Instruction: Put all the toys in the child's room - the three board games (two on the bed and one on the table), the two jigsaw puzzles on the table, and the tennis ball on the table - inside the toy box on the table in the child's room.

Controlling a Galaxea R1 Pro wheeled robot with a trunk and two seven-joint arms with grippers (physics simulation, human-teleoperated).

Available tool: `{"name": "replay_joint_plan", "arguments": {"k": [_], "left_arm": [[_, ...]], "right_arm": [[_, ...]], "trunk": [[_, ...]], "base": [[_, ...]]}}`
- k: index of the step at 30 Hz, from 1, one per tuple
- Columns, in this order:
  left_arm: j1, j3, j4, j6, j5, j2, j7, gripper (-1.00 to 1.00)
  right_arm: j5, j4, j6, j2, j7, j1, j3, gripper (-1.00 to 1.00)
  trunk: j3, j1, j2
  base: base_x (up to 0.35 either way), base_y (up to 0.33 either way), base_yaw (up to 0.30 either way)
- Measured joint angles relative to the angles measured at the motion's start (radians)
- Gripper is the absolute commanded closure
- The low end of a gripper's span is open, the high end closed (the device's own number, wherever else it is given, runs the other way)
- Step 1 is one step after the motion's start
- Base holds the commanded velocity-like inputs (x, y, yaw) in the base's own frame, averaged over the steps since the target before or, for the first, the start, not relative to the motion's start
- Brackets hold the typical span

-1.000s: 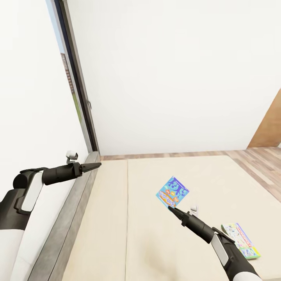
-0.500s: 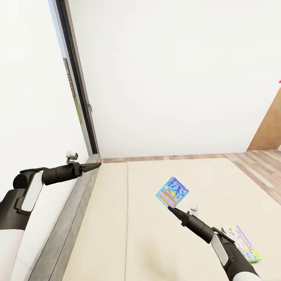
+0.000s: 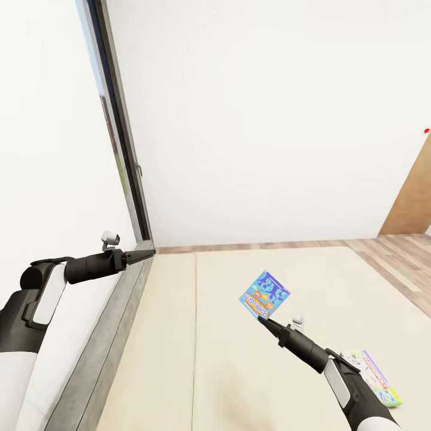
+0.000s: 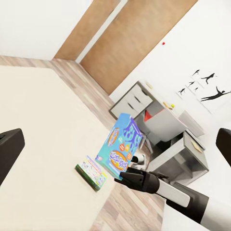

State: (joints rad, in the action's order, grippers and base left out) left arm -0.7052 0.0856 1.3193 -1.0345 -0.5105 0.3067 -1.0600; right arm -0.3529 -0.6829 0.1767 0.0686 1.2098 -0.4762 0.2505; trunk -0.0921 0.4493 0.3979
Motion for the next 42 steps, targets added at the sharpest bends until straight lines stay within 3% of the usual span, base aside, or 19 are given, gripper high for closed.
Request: {"name": "replay_joint_plan", "arguments": {"k": [29,42], "left_arm": [[0.001,0.001,0.0,0.0,0.0,0.002,-0.001,-1.0],[0.001,0.001,0.0,0.001,0.0,0.0,0.002,-1.0]], "right_arm": [[0.0,0.0,-0.001,0.0,0.001,0.0,0.0,1.0],[0.001,0.0,0.0,-0.001,-0.001,0.0,-0.001,1.0]], "trunk": [[0.045,0.0,0.0],[0.046,0.0,0.0]], "base": [[0.0,-0.005,0.0],[0.045,-0.271,0.0]]}}
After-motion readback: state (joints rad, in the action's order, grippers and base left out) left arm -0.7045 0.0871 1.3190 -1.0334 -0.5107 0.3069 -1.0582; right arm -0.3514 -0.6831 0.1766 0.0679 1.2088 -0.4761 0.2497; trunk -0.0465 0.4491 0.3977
